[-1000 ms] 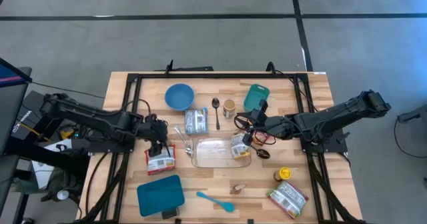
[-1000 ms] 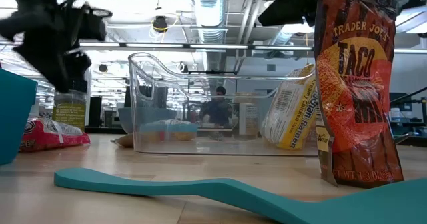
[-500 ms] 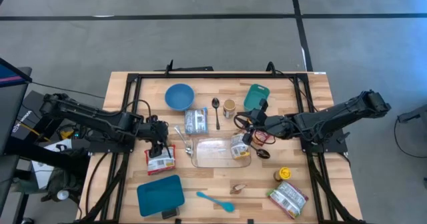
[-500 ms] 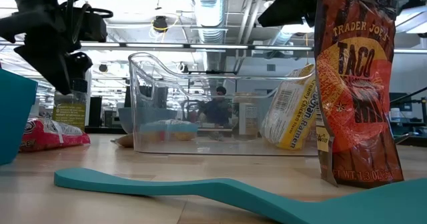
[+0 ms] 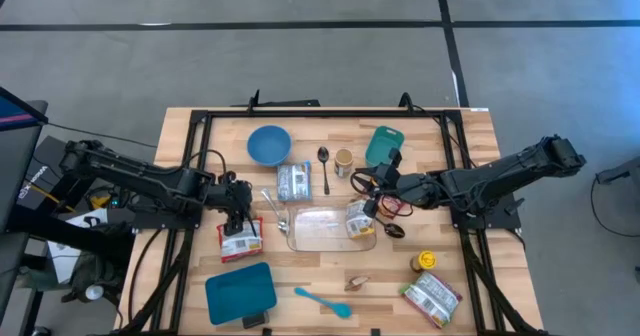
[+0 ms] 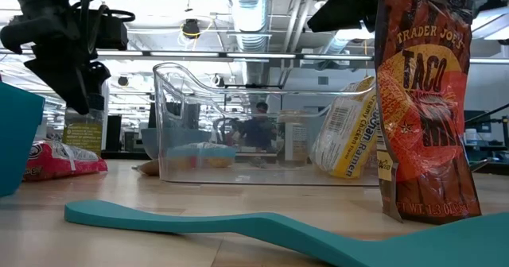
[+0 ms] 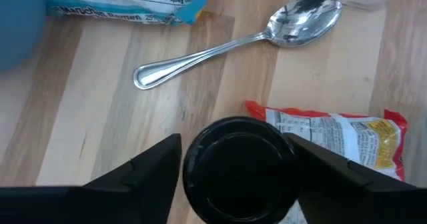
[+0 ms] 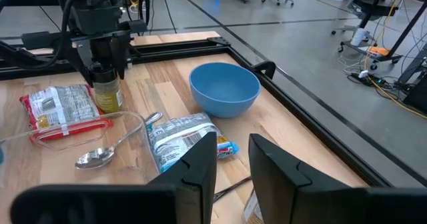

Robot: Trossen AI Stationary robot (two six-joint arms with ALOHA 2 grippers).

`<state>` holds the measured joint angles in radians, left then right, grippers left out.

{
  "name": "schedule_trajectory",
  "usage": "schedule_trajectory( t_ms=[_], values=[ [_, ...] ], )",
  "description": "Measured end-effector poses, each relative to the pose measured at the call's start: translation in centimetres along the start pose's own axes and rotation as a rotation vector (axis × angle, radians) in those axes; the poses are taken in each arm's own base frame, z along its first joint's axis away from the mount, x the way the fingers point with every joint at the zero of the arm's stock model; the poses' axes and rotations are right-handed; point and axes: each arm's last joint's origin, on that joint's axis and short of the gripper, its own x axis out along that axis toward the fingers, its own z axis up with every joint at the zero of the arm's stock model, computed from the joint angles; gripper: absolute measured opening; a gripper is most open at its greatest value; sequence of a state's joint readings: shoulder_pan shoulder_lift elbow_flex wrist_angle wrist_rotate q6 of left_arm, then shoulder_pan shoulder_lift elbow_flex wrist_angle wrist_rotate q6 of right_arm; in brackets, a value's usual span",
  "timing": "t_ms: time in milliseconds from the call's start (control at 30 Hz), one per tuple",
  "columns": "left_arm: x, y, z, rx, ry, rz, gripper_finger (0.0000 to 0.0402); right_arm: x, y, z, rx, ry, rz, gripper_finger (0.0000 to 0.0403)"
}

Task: Pick & Place Food Item
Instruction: Put the black spice bottle into the dark blue bin

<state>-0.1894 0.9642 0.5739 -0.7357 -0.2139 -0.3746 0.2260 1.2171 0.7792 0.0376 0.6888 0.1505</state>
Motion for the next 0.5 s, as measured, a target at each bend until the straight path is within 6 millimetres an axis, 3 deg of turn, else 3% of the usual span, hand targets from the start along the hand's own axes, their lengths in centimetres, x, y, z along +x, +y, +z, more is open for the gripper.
schedule_trajectory(
  t_ms=[233, 500],
  values=[
    [-0.01, 0.01, 0.01, -0.002, -0.002, 0.003, 0.0203, -0.01, 0.0, 0.01, 0.0, 0.0, 0.0, 0.0082],
    [-0.01, 0.01, 0.0, -0.003, -0.001, 0.004, 0.0236, -0.01, 0.0, 0.01, 0.0, 0.0, 0.0, 0.0082]
  ],
)
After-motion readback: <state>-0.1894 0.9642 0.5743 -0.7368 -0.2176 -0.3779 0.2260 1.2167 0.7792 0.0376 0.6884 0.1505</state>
